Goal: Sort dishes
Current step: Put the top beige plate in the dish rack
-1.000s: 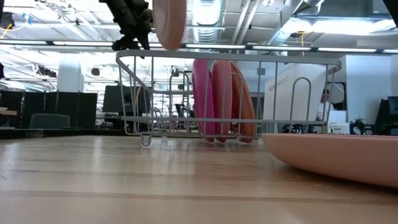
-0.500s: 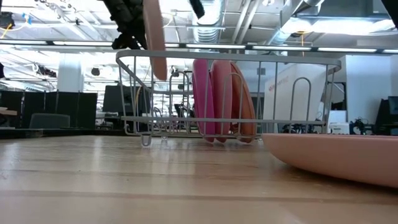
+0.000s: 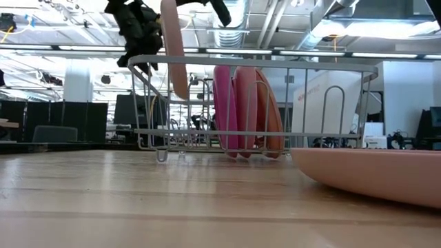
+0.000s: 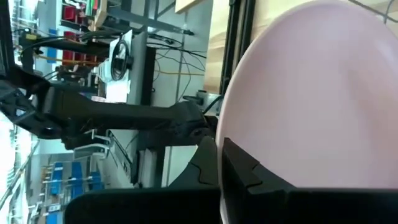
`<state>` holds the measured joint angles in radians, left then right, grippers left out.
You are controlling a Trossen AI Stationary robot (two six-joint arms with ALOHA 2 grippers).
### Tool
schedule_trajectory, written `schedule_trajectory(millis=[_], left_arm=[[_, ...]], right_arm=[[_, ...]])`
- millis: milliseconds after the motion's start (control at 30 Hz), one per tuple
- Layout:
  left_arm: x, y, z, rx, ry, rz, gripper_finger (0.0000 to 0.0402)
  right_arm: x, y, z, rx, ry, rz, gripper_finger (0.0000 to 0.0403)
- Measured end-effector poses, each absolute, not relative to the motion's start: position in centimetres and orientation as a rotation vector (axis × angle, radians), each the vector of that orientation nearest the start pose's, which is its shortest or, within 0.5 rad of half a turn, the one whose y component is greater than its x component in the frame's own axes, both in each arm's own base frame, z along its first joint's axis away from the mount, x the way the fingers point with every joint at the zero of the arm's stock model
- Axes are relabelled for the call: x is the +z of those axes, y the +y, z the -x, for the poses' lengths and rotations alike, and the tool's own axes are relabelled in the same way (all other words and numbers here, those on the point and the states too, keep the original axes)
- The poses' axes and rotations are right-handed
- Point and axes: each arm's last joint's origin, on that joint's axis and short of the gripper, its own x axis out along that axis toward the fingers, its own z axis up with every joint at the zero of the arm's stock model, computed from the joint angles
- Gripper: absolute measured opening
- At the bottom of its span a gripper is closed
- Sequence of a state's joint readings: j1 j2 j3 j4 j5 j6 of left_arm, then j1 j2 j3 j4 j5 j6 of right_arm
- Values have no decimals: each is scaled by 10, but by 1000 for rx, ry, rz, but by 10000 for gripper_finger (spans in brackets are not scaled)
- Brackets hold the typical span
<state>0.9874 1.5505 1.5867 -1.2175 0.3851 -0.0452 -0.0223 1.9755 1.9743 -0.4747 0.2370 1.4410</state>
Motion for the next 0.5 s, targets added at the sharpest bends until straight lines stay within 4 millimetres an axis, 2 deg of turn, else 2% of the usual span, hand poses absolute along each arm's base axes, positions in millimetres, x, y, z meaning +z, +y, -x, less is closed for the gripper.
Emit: schedule_trajectory(millis=[267, 500], left_arm=[[341, 238, -170, 524, 933, 805, 132], [341, 237, -172, 506, 932, 791, 132]], right_arm=[[360, -40, -445, -585, 289, -1313, 0], [376, -39, -435, -471, 346, -1285, 0]])
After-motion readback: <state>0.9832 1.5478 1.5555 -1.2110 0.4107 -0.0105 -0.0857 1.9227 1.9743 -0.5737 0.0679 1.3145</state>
